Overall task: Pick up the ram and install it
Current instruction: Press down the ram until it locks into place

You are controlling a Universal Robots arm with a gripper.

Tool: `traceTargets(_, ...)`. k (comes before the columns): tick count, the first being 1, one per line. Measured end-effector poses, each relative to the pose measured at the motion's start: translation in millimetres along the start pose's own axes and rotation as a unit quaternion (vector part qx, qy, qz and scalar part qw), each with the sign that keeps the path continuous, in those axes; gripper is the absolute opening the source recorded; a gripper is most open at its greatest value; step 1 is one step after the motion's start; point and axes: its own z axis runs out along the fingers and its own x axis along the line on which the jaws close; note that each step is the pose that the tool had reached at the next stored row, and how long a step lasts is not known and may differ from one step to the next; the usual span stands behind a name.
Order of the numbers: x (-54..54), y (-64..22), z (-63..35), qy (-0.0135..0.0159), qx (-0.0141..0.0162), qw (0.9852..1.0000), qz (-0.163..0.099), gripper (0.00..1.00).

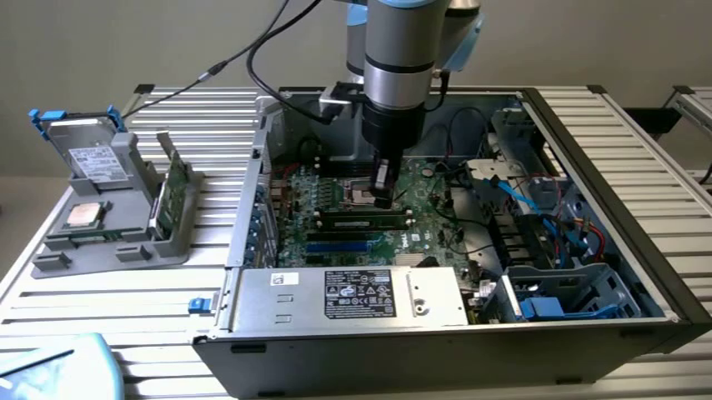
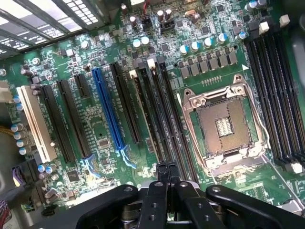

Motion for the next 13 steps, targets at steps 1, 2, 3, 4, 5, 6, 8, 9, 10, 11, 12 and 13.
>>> traceTargets(1, 0.0, 0.0, 0.0, -0.0001, 0.0000, 1.0000, 0.005, 0.11)
traceTargets(2, 0.0, 0.0, -0.5, -0.0001, 0.0000, 0.9999, 0.010, 0.11)
traceTargets(3, 0.0, 0.0, -1.3, -0.0001, -0.0001, 0.9999, 0.015, 0.11)
traceTargets(4, 0.1, 0.0, -2.1, 0.0000, -0.0002, 0.9998, 0.020, 0.11)
traceTargets(5, 0.1, 0.0, -2.7, 0.0001, -0.0003, 0.9997, 0.025, 0.11)
traceTargets(6, 0.1, 0.0, -3.1, 0.0002, -0.0005, 0.9996, 0.030, 0.11)
traceTargets(8, 0.1, 0.0, -3.7, 0.0005, -0.0007, 0.9992, 0.039, 0.11)
traceTargets(9, 0.1, 0.0, -4.0, 0.0008, -0.0008, 0.9990, 0.044, 0.11)
traceTargets(10, 0.1, 0.0, -4.2, 0.0011, -0.0009, 0.9988, 0.049, 0.11)
traceTargets(11, 0.1, 0.0, -4.4, 0.0016, -0.0009, 0.9986, 0.053, 0.11)
traceTargets(12, 0.2, -0.1, -4.5, 0.0025, -0.0007, 0.9983, 0.058, 0.11)
traceTargets(13, 0.1, -0.1, -4.5, 0.0036, -0.0005, 0.9981, 0.062, 0.11)
